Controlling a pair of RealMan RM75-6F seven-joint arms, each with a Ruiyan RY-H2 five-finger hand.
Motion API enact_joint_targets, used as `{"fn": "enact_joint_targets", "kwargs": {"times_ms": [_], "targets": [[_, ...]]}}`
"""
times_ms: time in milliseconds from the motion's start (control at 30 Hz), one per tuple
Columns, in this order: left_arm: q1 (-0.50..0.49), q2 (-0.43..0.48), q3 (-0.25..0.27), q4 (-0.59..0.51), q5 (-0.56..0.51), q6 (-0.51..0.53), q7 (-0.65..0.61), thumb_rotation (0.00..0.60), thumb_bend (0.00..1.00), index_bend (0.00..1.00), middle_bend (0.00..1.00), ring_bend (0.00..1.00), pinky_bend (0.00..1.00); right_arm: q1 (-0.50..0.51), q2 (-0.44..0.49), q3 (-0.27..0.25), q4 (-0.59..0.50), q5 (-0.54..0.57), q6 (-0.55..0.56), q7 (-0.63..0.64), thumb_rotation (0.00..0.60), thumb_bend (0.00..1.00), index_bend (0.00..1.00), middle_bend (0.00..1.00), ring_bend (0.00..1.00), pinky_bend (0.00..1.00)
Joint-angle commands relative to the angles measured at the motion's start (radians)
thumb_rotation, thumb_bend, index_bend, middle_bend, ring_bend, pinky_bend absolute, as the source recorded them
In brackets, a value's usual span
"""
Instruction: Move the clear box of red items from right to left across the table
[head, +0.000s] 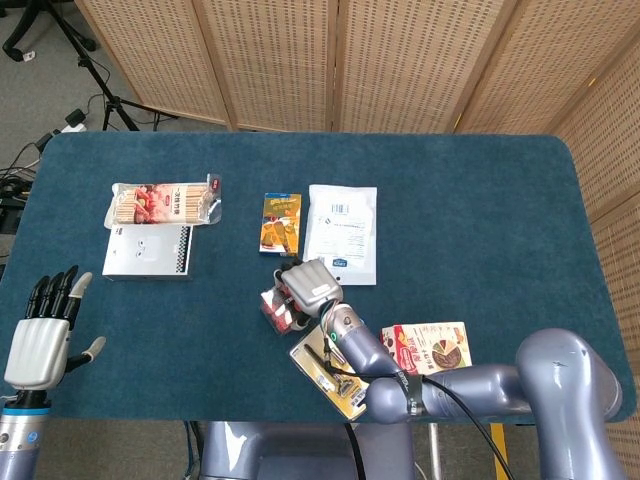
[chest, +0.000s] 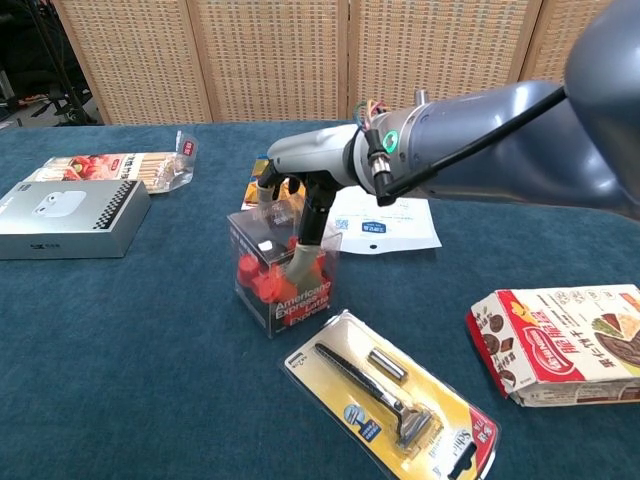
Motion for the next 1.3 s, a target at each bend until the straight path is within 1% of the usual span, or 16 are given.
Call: {"fn": "enact_joint_targets", "kwargs": {"times_ms": [33, 100, 333, 467, 567, 667, 733, 833, 900, 933, 1033, 1133, 1200, 1300], "targets": [[0.001, 0.000, 0.000, -0.002, 0.001, 0.003, -0.001, 0.600, 0.18, 0.00, 0.00, 0.00, 0.00, 0.017, 0.032, -0.007, -0.021, 0.043, -0.051, 0.008, 0.600, 0.00, 0.02, 0.00, 0.00, 0.00], [0.002, 0.001, -0.001, -0.002, 0.000, 0.004, -0.002, 0.600, 0.18, 0.00, 0.00, 0.00, 0.00, 0.023, 0.038, -0.007, -0.024, 0.047, -0.053, 0.014, 0.600, 0.00, 0.00, 0.00, 0.00, 0.00], [0.002, 0.002, -0.002, -0.002, 0.000, 0.006, -0.002, 0.600, 0.18, 0.00, 0.00, 0.00, 0.00, 0.021, 0.044, -0.012, -0.043, 0.015, -0.009, 0.040, 0.600, 0.00, 0.00, 0.00, 0.00, 0.00], [0.002, 0.002, -0.001, -0.003, 0.000, 0.003, -0.001, 0.600, 0.18, 0.00, 0.00, 0.00, 0.00, 0.037, 0.064, -0.029, -0.068, 0.038, 0.031, 0.003, 0.600, 0.00, 0.00, 0.00, 0.00, 0.00], [0.001, 0.002, -0.002, -0.002, -0.001, 0.003, -0.001, 0.600, 0.18, 0.00, 0.00, 0.00, 0.00, 0.073, 0.086, -0.066, -0.092, 0.095, 0.123, -0.104, 0.600, 0.00, 0.00, 0.00, 0.00, 0.00], [0.000, 0.001, -0.004, -0.001, -0.004, 0.002, -0.004, 0.600, 0.18, 0.00, 0.00, 0.00, 0.00, 0.099, 0.108, -0.072, -0.131, 0.188, 0.209, -0.184, 0.600, 0.00, 0.00, 0.00, 0.00, 0.00], [0.000, 0.002, -0.005, -0.001, -0.003, 0.003, -0.007, 0.600, 0.18, 0.00, 0.00, 0.00, 0.00, 0.103, 0.144, -0.060, -0.172, 0.255, 0.243, -0.210, 0.600, 0.00, 0.00, 0.00, 0.00, 0.00], [0.000, 0.002, -0.003, -0.001, -0.001, 0.003, -0.008, 0.600, 0.18, 0.00, 0.00, 0.00, 0.00, 0.096, 0.199, -0.061, -0.212, 0.289, 0.282, -0.231, 0.600, 0.00, 0.00, 0.00, 0.00, 0.00], [0.001, 0.002, -0.002, -0.002, 0.000, 0.003, -0.009, 0.600, 0.18, 0.00, 0.00, 0.00, 0.00, 0.076, 0.261, -0.068, -0.259, 0.291, 0.308, -0.232, 0.600, 0.00, 0.00, 0.00, 0.00, 0.00], [0.001, 0.002, -0.001, -0.003, 0.000, 0.003, -0.010, 0.600, 0.18, 0.00, 0.00, 0.00, 0.00, 0.047, 0.313, -0.074, -0.295, 0.280, 0.324, -0.209, 0.600, 0.00, 0.00, 0.00, 0.00, 0.00], [0.000, 0.001, -0.001, -0.003, -0.001, 0.001, -0.008, 0.600, 0.18, 0.00, 0.00, 0.00, 0.00, -0.018, 0.405, -0.101, -0.358, 0.197, 0.320, -0.158, 0.600, 0.00, 0.00, 0.00, 0.00, 0.00], [-0.002, -0.002, 0.002, -0.002, -0.001, -0.006, 0.000, 0.600, 0.18, 0.00, 0.00, 0.00, 0.00, -0.110, 0.485, -0.144, -0.397, 0.054, 0.334, -0.074, 0.600, 0.00, 0.00, 0.00, 0.00, 0.00], [-0.004, -0.006, 0.004, -0.001, 0.000, -0.010, 0.007, 0.600, 0.18, 0.00, 0.00, 0.00, 0.00, -0.202, 0.542, -0.190, -0.427, -0.080, 0.348, 0.014, 0.600, 0.00, 0.00, 0.00, 0.00, 0.00], [-0.007, -0.011, 0.007, -0.002, 0.001, -0.017, 0.015, 0.600, 0.18, 0.00, 0.00, 0.00, 0.00, -0.354, 0.613, -0.250, -0.443, -0.304, 0.365, 0.195, 0.600, 0.00, 0.00, 0.00, 0.00, 0.00]]}}
